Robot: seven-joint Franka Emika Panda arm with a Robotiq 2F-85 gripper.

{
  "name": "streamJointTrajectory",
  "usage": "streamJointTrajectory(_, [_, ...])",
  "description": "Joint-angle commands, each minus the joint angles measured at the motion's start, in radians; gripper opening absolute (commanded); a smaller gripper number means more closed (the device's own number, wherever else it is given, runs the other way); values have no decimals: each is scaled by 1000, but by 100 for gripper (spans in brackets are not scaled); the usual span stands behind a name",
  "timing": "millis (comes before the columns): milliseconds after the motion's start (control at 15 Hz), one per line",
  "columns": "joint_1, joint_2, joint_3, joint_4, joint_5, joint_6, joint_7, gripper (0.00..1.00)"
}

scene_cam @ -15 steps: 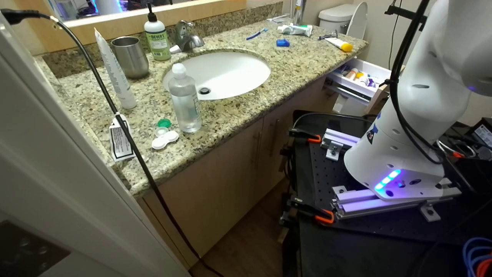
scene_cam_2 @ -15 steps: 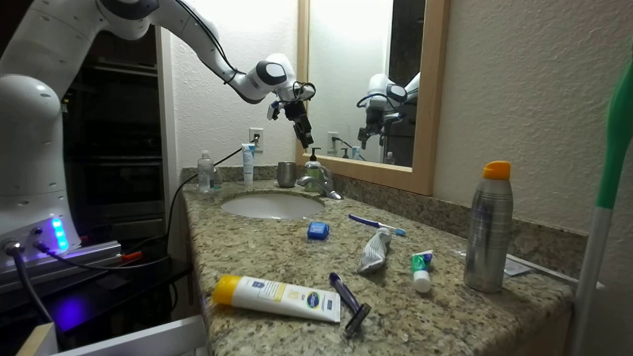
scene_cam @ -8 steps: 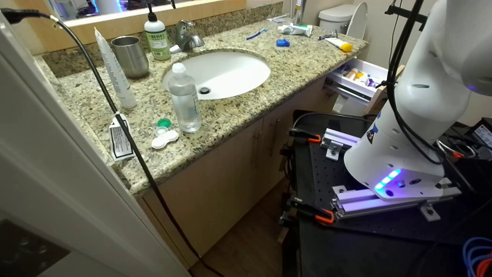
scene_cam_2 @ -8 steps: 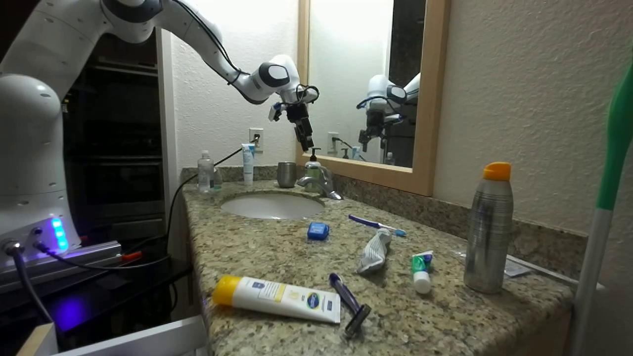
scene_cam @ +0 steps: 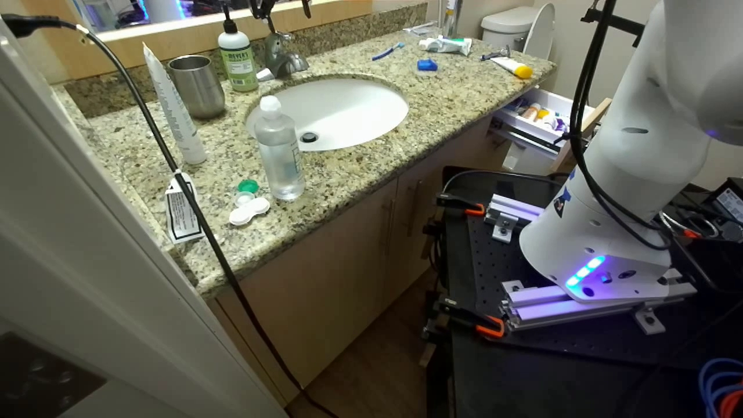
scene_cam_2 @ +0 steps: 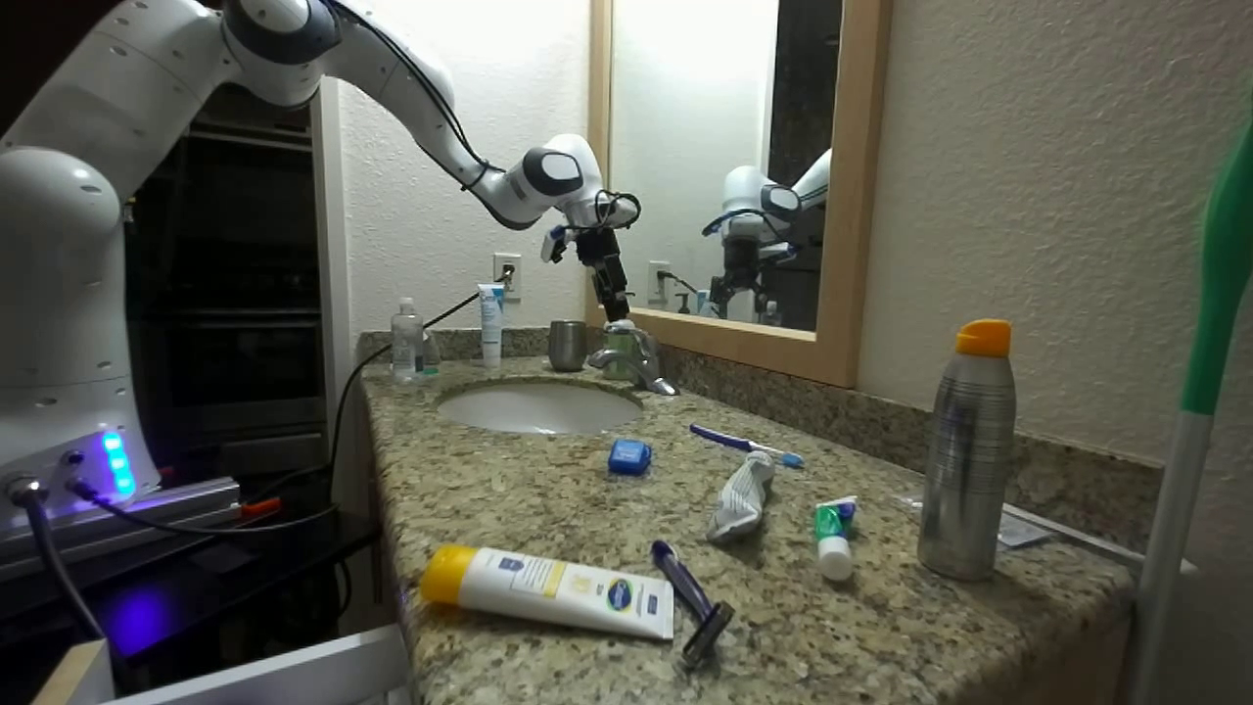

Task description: Open the faucet

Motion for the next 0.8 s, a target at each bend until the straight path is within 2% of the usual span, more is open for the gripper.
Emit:
streamJointTrajectory(0, [13, -4, -13, -2, 14, 9, -3, 100])
streamJointTrajectory(400, [21, 69, -30, 26, -8, -9, 6, 100])
streamJointTrajectory(600, [18, 60, -24, 10, 10, -3, -7, 100])
streamJointTrajectory(667, [17, 63, -24, 12, 11, -4, -8, 79])
streamJointTrajectory(733, [23, 64, -30, 11, 3, 6, 4, 74])
